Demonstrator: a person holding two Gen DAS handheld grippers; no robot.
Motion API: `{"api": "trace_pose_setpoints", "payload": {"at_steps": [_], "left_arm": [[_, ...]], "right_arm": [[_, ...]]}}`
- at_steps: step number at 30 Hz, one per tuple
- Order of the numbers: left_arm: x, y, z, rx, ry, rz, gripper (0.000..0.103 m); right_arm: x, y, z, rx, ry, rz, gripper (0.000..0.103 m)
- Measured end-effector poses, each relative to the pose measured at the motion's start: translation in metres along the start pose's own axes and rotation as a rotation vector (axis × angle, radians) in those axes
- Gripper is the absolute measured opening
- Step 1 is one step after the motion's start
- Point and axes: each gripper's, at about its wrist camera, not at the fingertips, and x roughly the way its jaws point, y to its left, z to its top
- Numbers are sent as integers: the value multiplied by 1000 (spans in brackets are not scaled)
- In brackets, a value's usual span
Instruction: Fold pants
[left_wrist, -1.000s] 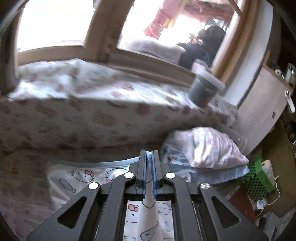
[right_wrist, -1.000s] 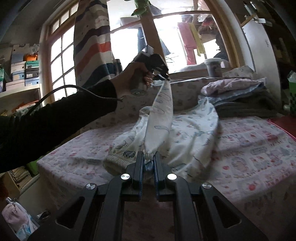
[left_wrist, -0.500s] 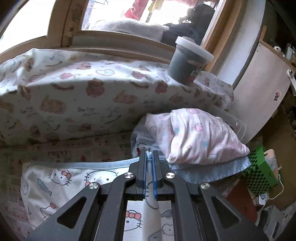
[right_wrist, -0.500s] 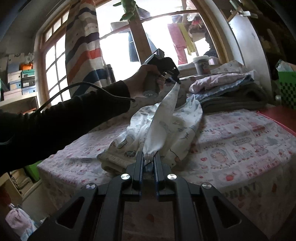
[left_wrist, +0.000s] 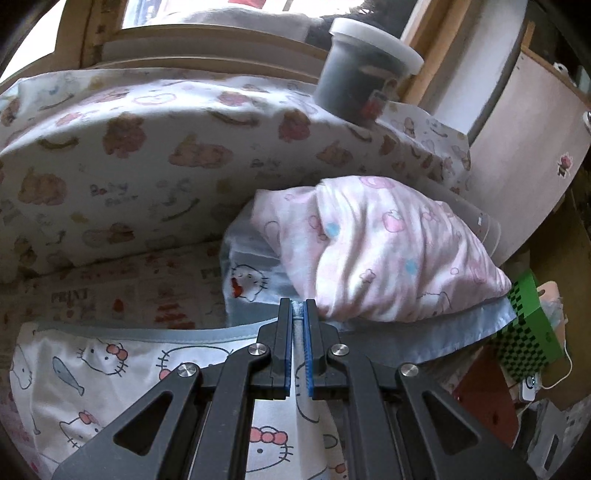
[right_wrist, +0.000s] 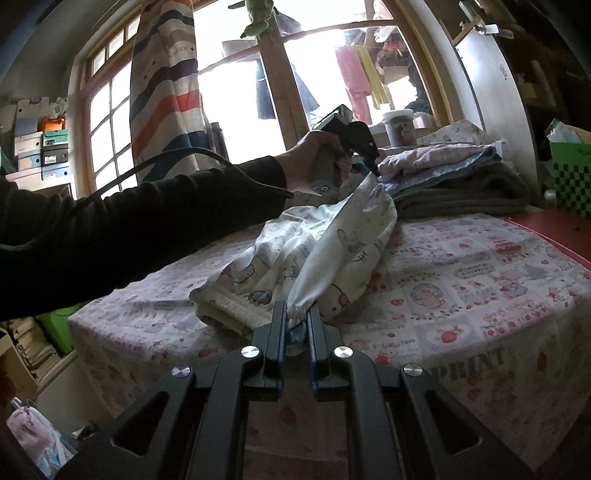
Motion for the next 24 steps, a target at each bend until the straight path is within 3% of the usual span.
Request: {"api": "trace_pose_setpoints", "payload": {"at_steps": [7, 9, 11, 12, 15, 18, 24], "left_arm": [[13, -10, -2, 35, 31, 1, 6], [12, -9, -2, 24, 17, 6, 19], [6, -7, -3, 31, 1, 0, 31], [1, -6, -4, 48, -13, 9, 34], [-18, -3, -8, 99, -52, 53, 40], [-45, 9, -16, 96, -86, 46, 40], [-107, 29, -36, 169, -218, 154, 41]], "right_arm": [[-2, -3, -7, 14, 18, -27, 11], [-5, -7, -6, 34, 11, -53, 23], [-10, -10, -3, 39, -9, -86, 51], [-13, -12, 0, 40, -25, -110, 56], [-14, -19, 8, 40, -47, -142, 56], [-11, -24, 18, 27, -66, -158, 56], [-3, -31, 49, -9, -119, -185, 56]]}}
